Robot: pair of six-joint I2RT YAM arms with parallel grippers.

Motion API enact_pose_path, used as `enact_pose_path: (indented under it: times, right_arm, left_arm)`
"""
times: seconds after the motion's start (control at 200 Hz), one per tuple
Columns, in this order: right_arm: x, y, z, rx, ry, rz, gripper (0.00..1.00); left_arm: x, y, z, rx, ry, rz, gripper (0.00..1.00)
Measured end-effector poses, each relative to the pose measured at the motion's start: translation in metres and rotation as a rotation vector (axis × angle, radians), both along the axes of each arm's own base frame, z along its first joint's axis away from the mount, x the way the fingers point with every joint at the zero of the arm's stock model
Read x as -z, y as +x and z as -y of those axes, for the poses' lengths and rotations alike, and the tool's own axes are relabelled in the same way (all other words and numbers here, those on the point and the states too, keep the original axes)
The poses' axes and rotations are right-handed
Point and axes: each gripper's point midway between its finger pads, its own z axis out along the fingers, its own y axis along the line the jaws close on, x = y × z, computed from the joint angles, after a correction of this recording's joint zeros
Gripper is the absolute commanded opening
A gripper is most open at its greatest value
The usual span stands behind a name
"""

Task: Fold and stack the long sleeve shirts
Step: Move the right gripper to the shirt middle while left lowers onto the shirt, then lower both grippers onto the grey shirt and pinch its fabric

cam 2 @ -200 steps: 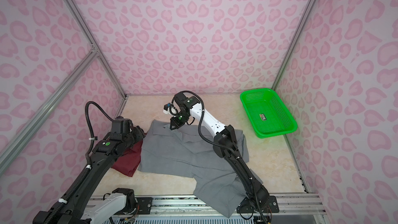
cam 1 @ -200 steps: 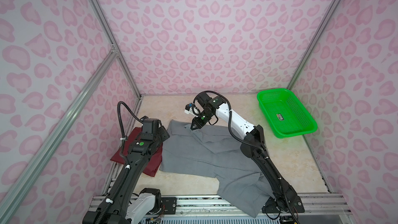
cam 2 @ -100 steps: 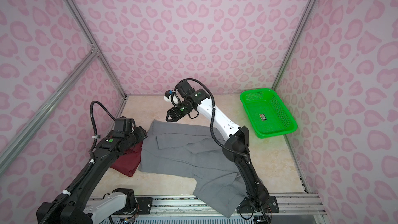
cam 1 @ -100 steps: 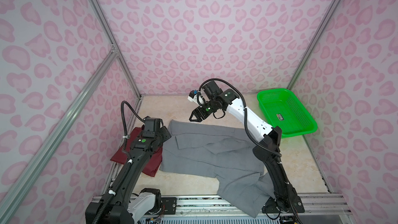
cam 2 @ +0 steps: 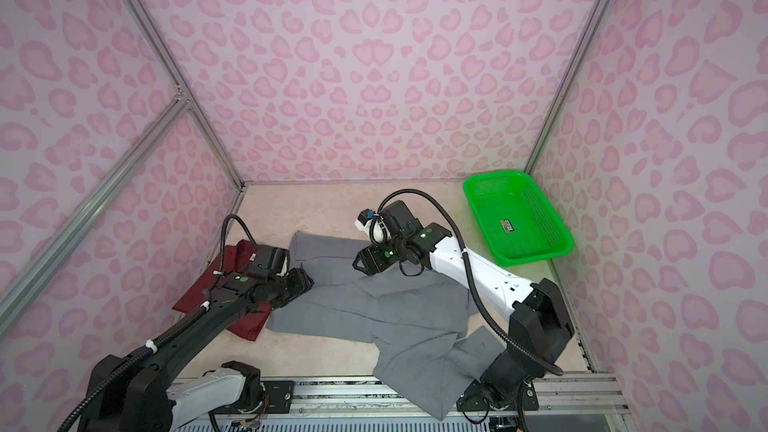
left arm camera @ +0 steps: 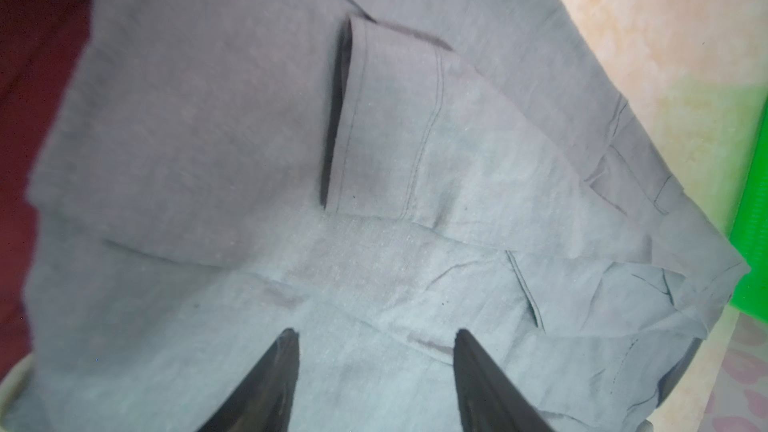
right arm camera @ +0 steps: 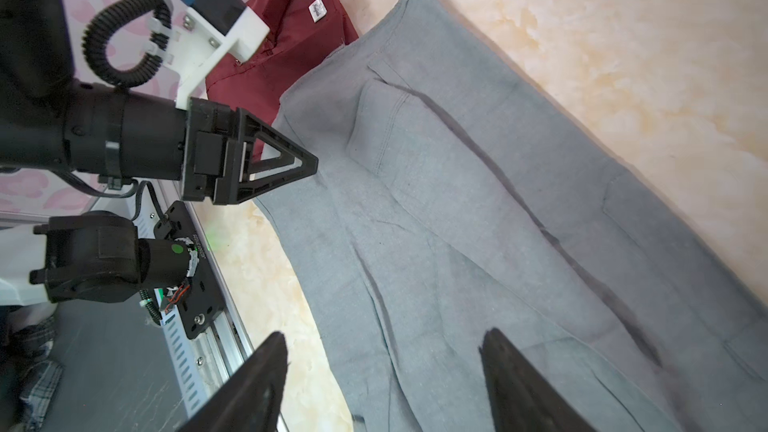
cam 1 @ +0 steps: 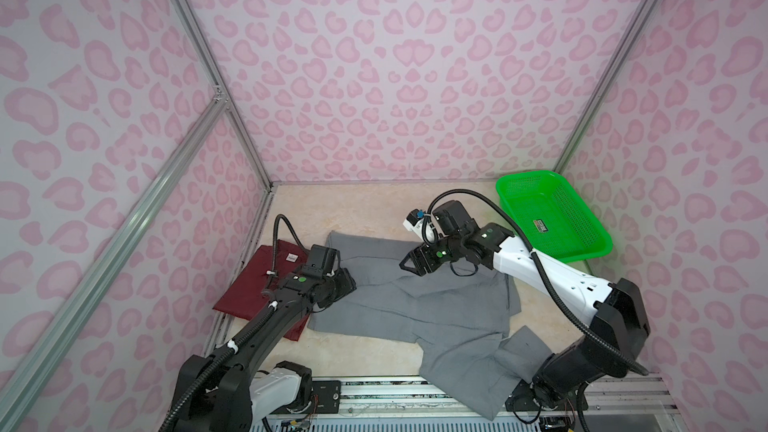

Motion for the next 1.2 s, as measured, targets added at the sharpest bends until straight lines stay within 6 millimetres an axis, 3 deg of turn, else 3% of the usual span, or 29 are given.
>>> enact_pose_path:
  times: [0.2,0.506,0.771,0.926,1.006,1.202]
  right_arm:
    - [0.007,-0.004,0.03,0.075,0.019,0.011,0.74]
    - [0.009,-0.004,0.056,0.133,0.044,0.033,0.75]
    - [0.022,-0.004,0.066,0.161,0.044,0.018,0.75]
    - [0.015,-0.004,0.063,0.155,0.071,0.028,0.75]
    - [0.014,-0.004,0.063,0.155,0.078,0.027,0.75]
    - [0.019,-0.007,0.063,0.154,0.083,0.015,0.75]
  left_arm:
    - [0.022,0.008,0.009,-0.002,0.012,-0.058,0.54]
    - [0.046,0.037,0.011,-0.024,0.068,-0.093,0.48]
    - [0.057,0.047,0.004,-0.04,0.129,-0.093,0.45]
    - [0.058,0.054,0.0,-0.049,0.16,-0.079,0.37]
    - [0.058,0.056,-0.002,-0.054,0.171,-0.078,0.27]
    - [0.059,0.057,-0.005,-0.06,0.19,-0.08,0.16]
